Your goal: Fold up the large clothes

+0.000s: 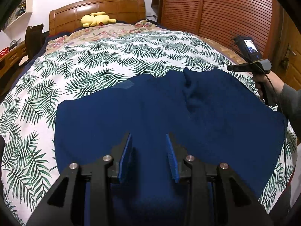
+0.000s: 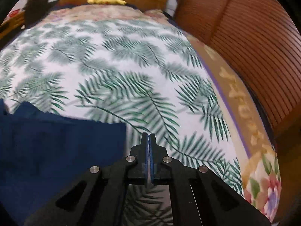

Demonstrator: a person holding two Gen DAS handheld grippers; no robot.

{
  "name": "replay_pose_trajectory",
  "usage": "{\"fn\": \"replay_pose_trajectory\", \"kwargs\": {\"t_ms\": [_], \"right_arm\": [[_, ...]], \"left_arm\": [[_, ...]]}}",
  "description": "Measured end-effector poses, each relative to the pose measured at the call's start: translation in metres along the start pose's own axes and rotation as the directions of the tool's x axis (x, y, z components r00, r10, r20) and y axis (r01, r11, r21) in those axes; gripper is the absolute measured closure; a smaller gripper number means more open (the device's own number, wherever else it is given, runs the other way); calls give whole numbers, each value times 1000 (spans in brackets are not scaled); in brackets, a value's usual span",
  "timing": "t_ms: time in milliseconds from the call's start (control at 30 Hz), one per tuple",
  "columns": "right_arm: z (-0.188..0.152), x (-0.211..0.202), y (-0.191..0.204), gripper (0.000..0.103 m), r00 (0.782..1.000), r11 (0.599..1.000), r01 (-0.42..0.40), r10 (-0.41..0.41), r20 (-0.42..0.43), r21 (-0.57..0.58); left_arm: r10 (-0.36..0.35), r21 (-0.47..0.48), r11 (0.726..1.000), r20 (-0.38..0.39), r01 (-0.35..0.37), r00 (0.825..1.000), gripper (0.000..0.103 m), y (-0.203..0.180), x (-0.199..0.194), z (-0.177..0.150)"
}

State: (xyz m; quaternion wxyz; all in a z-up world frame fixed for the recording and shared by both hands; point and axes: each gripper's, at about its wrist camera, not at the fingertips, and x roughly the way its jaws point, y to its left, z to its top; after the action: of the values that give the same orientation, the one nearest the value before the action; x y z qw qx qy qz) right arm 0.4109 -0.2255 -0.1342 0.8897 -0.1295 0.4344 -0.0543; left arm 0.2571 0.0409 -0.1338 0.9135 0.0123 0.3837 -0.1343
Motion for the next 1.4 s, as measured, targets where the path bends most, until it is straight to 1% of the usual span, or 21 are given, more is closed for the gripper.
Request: {"fn": "replay_pose_trajectory", "kwargs": {"t_ms": [33, 100, 167, 267, 333, 400, 433, 500, 533, 600, 733, 833, 867, 933, 1000, 1067, 1133, 1167, 1267, 1333, 1400], "right_arm": [[-2, 1, -4, 103, 1000, 1000, 6, -6, -8, 8], [-4, -4, -9, 103, 999, 999, -36, 36, 9, 16], [-4, -15, -7, 103, 998, 998, -56, 56, 36, -2], [-4, -37, 6, 103, 989, 991, -132, 133, 71, -19], [-5, -50, 21, 98, 982, 985, -165, 169, 83, -45], [-9, -63, 45, 88, 976, 977, -188, 198, 93, -102], [-10, -68, 56, 86, 973, 972, -195, 209, 99, -132], [-13, -80, 85, 74, 958, 949, -244, 267, 100, -200], [-14, -82, 92, 71, 954, 942, -259, 284, 96, -212], [-17, -86, 114, 62, 941, 922, -304, 330, 77, -240], [-25, -88, 150, 60, 914, 881, -381, 405, 28, -282], [-33, -85, 170, 60, 899, 854, -417, 438, -4, -312], [-34, -83, 175, 60, 901, 850, -415, 435, -14, -324], [-37, -77, 182, 60, 910, 851, -397, 413, -29, -344], [-37, -63, 187, 60, 919, 858, -385, 389, -59, -341], [-37, -51, 185, 60, 933, 872, -354, 352, -69, -337], [-38, -43, 180, 61, 937, 878, -348, 341, -82, -329], [-39, -41, 177, 63, 942, 881, -335, 327, -82, -334], [-44, -52, 172, 62, 960, 882, -278, 272, -70, -382], [-47, -63, 160, 62, 958, 888, -282, 279, -62, -362], [-58, -83, 141, 62, 952, 894, -298, 303, -37, -334]], "left_arm": [[-1, 0, 1000, 1, 1, 1000, 68, 0, 0, 0], [0, 0, 1000, 1, 0, 1000, 68, 0, 0, 0], [0, 1, 1000, 1, 0, 1000, 68, 0, 0, 0], [2, 2, 1000, 1, -2, 1000, 68, 0, -1, 1], [2, 1, 1000, 1, -2, 1000, 68, 0, -1, 1], [2, 1, 1000, 0, -2, 1000, 68, 0, -1, 0], [2, 2, 1000, 0, -2, 1000, 68, 0, -1, 0], [3, 2, 1000, -1, -3, 1000, 68, 0, -2, 1], [3, 1, 1000, -1, -3, 1000, 68, 0, -2, 1], [3, 2, 1000, -1, -3, 1000, 68, 0, -2, 1], [7, -1, 1000, 4, -7, 1000, 68, 0, -2, 1], [7, -5, 1000, 5, -7, 1000, 68, 2, -3, 0], [8, -5, 1000, 4, -8, 1000, 68, 2, -3, 0], [9, -5, 1000, 3, -9, 1000, 68, 3, -2, -1], [10, -5, 1000, 2, -10, 1000, 68, 3, -2, -1], [9, -6, 1000, 2, -9, 1000, 68, 3, -2, -1], [10, -5, 1000, -1, -10, 1000, 68, 3, 0, -1], [12, 1, 1000, -4, -12, 1000, 68, 2, 0, -2], [23, 10, 1000, -2, -23, 1000, 68, 0, -1, -3], [31, 20, 999, 9, -32, 999, 68, -3, -5, -3], [30, 28, 999, 23, -30, 999, 68, -6, -12, -2]]}}
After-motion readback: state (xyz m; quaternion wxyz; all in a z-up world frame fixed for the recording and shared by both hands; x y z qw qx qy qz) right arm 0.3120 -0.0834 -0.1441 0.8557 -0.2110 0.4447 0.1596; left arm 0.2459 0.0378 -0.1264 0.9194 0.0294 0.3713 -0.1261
